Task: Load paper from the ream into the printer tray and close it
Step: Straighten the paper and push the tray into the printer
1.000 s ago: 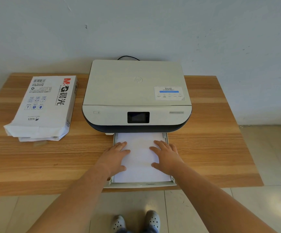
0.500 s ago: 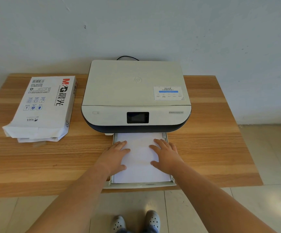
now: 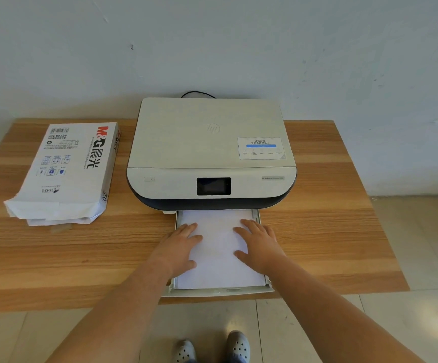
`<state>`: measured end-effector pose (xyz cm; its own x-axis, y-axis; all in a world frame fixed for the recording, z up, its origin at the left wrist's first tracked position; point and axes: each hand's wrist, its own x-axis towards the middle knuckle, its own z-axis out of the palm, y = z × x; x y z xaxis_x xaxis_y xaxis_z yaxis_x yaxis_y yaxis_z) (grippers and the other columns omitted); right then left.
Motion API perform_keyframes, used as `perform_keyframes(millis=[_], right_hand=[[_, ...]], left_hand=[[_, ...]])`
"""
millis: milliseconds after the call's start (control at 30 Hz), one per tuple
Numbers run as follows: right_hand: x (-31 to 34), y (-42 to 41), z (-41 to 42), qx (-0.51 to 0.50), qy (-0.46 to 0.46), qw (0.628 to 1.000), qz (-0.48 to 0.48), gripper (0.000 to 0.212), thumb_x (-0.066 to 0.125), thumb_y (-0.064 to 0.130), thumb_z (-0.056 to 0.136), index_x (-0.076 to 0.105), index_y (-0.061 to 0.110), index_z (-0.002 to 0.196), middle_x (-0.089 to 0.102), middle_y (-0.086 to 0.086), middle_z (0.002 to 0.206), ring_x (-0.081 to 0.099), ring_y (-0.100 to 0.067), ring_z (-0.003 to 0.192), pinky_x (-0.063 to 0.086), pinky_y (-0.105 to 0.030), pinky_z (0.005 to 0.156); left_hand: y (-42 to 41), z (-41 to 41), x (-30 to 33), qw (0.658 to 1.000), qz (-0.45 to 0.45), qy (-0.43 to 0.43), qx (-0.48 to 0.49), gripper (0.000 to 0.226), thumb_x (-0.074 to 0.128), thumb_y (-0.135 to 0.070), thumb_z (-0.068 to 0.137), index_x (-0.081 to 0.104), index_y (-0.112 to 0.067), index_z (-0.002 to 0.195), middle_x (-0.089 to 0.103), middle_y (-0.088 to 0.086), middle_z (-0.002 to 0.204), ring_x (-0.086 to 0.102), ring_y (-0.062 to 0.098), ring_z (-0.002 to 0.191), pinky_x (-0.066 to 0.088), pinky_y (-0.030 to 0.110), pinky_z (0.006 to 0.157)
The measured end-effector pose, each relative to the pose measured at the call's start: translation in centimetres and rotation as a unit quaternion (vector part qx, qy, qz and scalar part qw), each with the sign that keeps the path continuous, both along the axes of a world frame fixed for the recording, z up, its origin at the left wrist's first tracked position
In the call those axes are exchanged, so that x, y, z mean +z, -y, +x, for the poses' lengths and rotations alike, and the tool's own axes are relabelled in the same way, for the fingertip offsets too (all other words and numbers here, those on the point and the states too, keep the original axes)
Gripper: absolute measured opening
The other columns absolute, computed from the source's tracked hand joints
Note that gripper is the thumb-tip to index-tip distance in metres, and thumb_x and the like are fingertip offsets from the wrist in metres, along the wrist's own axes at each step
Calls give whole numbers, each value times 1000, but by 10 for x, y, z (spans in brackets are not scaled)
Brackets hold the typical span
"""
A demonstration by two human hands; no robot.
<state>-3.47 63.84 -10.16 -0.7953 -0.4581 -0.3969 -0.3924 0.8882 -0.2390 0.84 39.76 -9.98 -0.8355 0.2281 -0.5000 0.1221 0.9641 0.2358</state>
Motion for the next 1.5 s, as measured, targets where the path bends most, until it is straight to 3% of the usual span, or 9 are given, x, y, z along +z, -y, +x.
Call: perform_keyframes(millis=[100, 200, 367, 500, 633, 800, 967, 1133, 1500], right_hand=[[5, -6, -3, -50, -19, 998, -42, 56, 46, 46, 95, 31, 29, 146, 23, 2, 157, 19, -21, 144, 10, -41, 118], [9, -15, -10, -135, -29, 988, -64, 49, 45, 42, 96, 39, 27, 142, 34, 2, 152, 30, -21, 139, 15, -41, 116], [10, -33, -22, -245, -28, 967, -56, 32, 44, 32, 94, 57, 23, 122, 54, 1, 127, 48, -21, 120, 29, -42, 106], [10, -41, -23, -291, 24, 956, -12, 25, 39, 33, 95, 61, 21, 99, 59, 1, 99, 54, -20, 96, 35, -41, 94], [6, -38, -18, -270, 77, 959, -20, 28, 38, 42, 96, 59, 28, 83, 63, 5, 77, 57, -17, 82, 39, -39, 93], [1, -29, -15, -248, 53, 967, -8, 25, 41, 39, 94, 62, 26, 87, 65, 4, 85, 58, -18, 83, 38, -38, 92], [2, -22, -18, -209, 12, 977, 32, 24, 40, 29, 90, 62, 21, 90, 53, 3, 93, 51, -18, 81, 37, -35, 83], [3, -19, -19, -197, 8, 979, 55, 18, 38, 26, 90, 54, 21, 83, 52, 2, 91, 51, -19, 81, 38, -36, 87], [-4, -16, -23, -176, 13, 982, 72, 27, 35, 26, 90, 58, 17, 100, 60, -2, 106, 56, -22, 91, 36, -37, 88]], left_hand=[[3, 0, 3, 1000, 22, -14, 17, 68, 57, -37, 90, 23, -28, 148, 3, -4, 161, 4, 18, 147, 15, 40, 120], [8, 0, 7, 995, 58, -59, 64, 58, 55, -36, 92, 33, -24, 144, 24, -1, 155, 22, 17, 142, 25, 35, 116], [21, -6, 15, 969, 58, -147, 188, 27, 55, -35, 92, 56, -20, 114, 54, -1, 114, 50, 14, 101, 48, 29, 87], [29, -7, 12, 963, 24, -74, 257, 22, 48, -40, 94, 56, -20, 89, 60, -1, 84, 55, 13, 75, 52, 31, 69], [27, -4, 6, 964, 19, 12, 263, 31, 40, -44, 96, 53, -19, 84, 55, -2, 77, 51, 11, 69, 39, 27, 58], [18, -3, 3, 966, 22, 13, 258, 26, 39, -38, 97, 54, -18, 93, 57, 1, 85, 53, 13, 74, 39, 27, 61], [19, -5, 1, 971, -1, -4, 241, 22, 40, -33, 97, 55, -19, 88, 58, -1, 81, 55, 12, 73, 40, 25, 59], [16, -9, 0, 972, -5, -8, 234, 19, 41, -28, 96, 53, -18, 84, 57, 0, 80, 54, 13, 73, 40, 25, 60], [16, -14, -10, 968, 11, 24, 249, 24, 37, -26, 97, 57, -14, 95, 60, 3, 90, 57, 15, 81, 43, 26, 67]])
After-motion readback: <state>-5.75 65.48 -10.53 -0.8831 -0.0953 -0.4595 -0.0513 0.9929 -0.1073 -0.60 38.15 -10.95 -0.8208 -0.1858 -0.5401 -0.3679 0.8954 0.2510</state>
